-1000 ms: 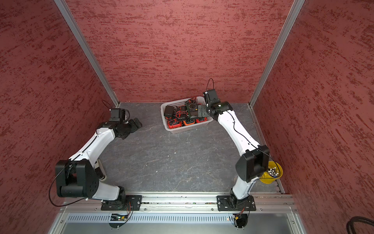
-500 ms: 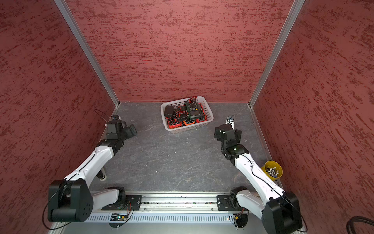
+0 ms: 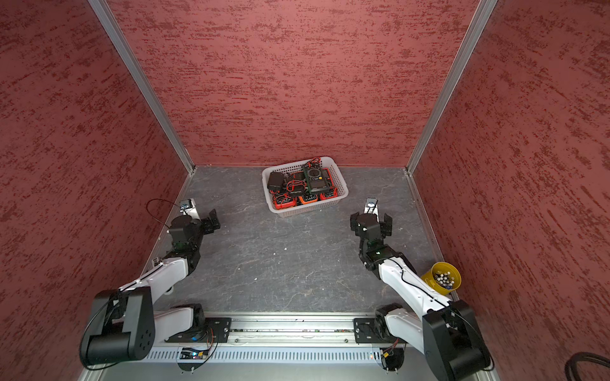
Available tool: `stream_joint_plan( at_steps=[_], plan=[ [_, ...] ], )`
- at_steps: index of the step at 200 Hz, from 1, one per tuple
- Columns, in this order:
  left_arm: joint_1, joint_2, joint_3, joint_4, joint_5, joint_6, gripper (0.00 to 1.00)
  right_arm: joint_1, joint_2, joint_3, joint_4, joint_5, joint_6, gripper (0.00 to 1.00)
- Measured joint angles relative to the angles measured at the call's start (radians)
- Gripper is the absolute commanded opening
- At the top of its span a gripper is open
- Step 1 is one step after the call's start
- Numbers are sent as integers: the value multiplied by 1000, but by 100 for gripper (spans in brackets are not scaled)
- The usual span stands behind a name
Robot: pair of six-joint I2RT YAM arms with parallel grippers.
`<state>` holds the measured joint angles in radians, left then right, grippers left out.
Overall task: Put the multimeter into the basket
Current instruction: Reset both arms
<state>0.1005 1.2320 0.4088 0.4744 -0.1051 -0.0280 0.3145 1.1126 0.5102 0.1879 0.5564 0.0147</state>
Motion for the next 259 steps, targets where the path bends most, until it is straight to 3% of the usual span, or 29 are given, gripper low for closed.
stream_joint_plan(
  at_steps=[45,125,158,259],
  plan=[
    [-1,18,-11,89,97,-27,100,-15,64,-21,145,-36,-39,99],
    [-53,118,-35,248,164,10,100,-66,115,-120,348,-128,-37,99],
    [-69,262,-78,416,163,26,100,-100,128,-158,435,-182,-35,99],
    [-67,306,-39,405,136,26,100,-253,233,-256,742,-397,-38,99]
  ],
)
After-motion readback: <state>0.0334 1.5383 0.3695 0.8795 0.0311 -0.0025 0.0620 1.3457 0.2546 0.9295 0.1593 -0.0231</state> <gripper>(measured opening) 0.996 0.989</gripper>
